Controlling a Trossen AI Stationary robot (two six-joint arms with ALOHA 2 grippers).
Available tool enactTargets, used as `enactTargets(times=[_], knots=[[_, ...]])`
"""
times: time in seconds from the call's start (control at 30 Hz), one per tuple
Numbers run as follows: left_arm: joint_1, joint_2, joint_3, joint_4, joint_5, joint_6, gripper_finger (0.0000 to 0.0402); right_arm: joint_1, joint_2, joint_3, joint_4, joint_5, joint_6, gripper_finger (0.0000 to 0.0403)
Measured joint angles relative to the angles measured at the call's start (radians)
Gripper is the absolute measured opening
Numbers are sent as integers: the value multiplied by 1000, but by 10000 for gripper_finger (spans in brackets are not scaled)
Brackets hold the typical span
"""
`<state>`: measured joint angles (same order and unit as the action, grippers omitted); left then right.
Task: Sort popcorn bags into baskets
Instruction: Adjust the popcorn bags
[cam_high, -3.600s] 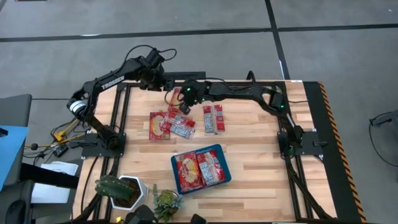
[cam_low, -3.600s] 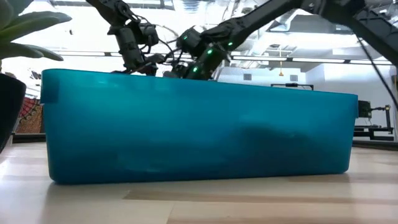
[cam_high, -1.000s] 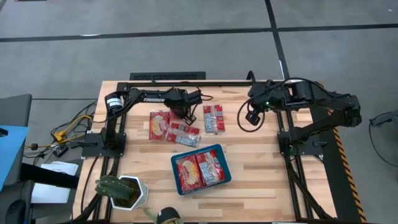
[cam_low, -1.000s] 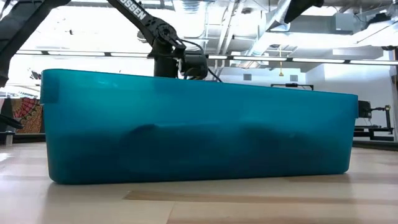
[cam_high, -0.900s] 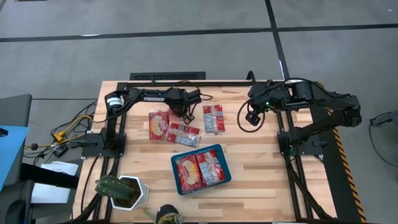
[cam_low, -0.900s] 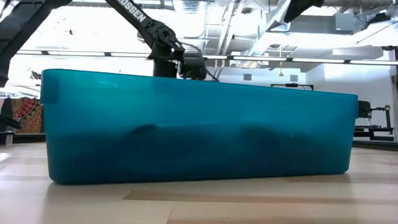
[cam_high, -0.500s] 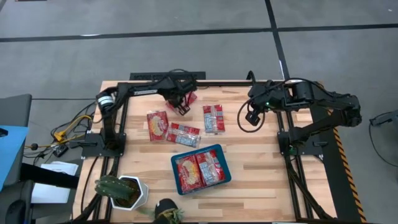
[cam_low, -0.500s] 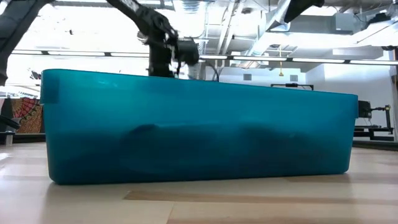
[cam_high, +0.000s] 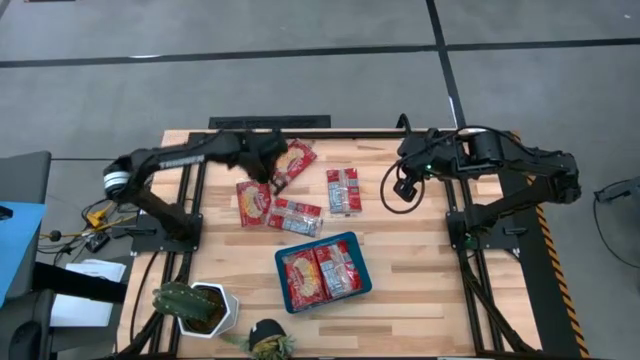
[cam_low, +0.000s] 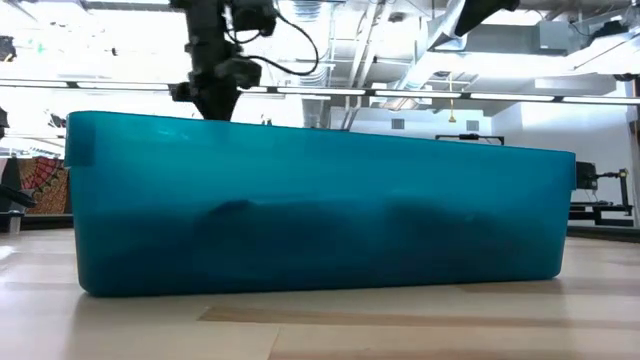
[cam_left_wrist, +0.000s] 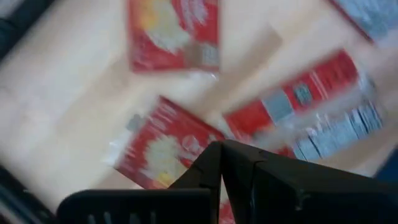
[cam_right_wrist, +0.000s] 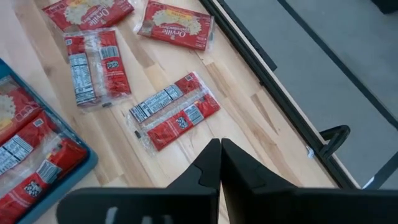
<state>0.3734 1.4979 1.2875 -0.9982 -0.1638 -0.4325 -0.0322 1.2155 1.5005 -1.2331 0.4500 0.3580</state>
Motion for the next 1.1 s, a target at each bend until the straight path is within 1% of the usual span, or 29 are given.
enactTargets(times=[0.07, 0.1, 0.2, 0.27, 0.37, 0.5, 0.57, 0.6, 0.63, 0.77, 0.87, 1.0, 1.1], knots=[[-48, -39, -90, 52, -48, -60, 0, 4, 0, 0, 0, 0, -1, 25], [-59, -49, -134, 75, -83, -119, 0, 5, 0, 0, 0, 0, -2, 22], [-31, -53, -225, 101, -151, -303, 0, 1, 0, 0, 1, -1, -8, 17], [0, -34, -259, 99, -159, -385, 0, 1, 0, 0, 4, -1, -9, 18], [18, 12, -288, 85, -143, -398, 0, 1, 0, 0, 24, -2, -9, 25], [7, 93, -323, 59, -133, -415, 0, 12, 0, 0, 36, -4, 11, 33], [4, 126, -340, 45, -132, -449, 0, 23, 0, 0, 36, -5, 16, 34], [0, 135, -347, 56, -129, -463, 0, 30, 0, 0, 36, -6, 18, 33], [-1, 140, -357, 102, -108, -467, 0, 38, 0, 0, 36, -6, 19, 32], [-15, 139, -395, 324, 40, -452, 0, 64, 0, 0, 37, -7, 25, 21], [-35, 136, -402, 408, 114, -466, 0, 86, 0, 0, 42, -7, 27, 17], [-76, 125, -393, 422, 125, -492, 0, 99, 1, 0, 75, -7, 26, 22], [-94, 86, -347, 422, 108, -505, 0, 91, 24, -1, 124, -6, -20, 32]])
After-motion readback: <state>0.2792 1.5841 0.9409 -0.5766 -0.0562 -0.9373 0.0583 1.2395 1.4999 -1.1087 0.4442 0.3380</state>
